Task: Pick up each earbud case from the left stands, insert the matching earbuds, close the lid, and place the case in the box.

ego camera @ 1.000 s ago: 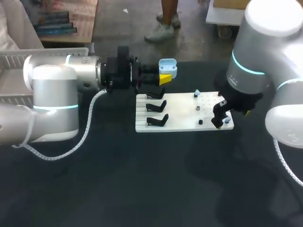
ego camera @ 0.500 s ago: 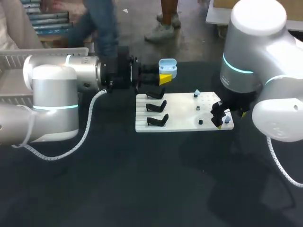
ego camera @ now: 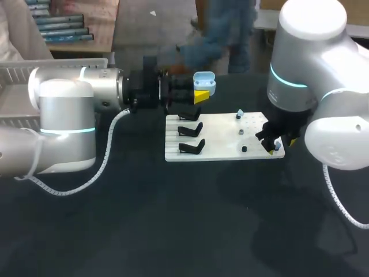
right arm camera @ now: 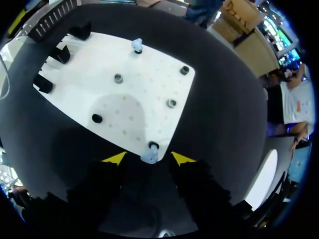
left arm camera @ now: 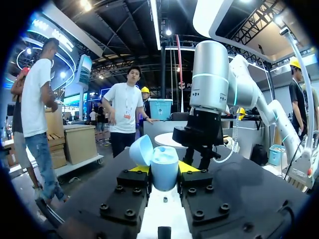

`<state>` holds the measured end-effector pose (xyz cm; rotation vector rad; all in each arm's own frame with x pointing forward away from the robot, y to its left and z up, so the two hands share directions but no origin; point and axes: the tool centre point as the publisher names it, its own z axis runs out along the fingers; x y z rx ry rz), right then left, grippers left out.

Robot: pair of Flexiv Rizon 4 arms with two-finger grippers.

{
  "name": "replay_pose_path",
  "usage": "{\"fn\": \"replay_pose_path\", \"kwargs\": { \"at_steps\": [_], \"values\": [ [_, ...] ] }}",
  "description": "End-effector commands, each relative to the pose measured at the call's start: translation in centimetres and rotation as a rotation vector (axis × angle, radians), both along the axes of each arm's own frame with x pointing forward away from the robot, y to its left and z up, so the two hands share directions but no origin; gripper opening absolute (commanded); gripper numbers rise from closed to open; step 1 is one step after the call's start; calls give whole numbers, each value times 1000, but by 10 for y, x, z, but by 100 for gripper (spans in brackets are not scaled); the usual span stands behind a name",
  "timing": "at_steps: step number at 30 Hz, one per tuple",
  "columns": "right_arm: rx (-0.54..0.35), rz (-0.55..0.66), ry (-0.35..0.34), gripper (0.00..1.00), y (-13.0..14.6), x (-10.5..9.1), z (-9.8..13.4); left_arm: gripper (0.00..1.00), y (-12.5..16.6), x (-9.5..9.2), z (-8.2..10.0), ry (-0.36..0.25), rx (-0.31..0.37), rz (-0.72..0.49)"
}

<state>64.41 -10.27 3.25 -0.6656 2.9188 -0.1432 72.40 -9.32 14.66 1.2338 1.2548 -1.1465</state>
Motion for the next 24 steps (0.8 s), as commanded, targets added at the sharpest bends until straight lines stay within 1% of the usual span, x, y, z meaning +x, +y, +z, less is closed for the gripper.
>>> {"fn": "replay_pose_path", "kwargs": {
  "at_steps": [1, 24],
  "values": [
    [-1, -7, 2, 49, 2, 1, -1, 0, 0, -1, -1, -5, -5, 5],
    [0, -41, 13, 43, 3, 4, -3, 0, 0, -1, -1, -5, -5, 5]
  ]
}}
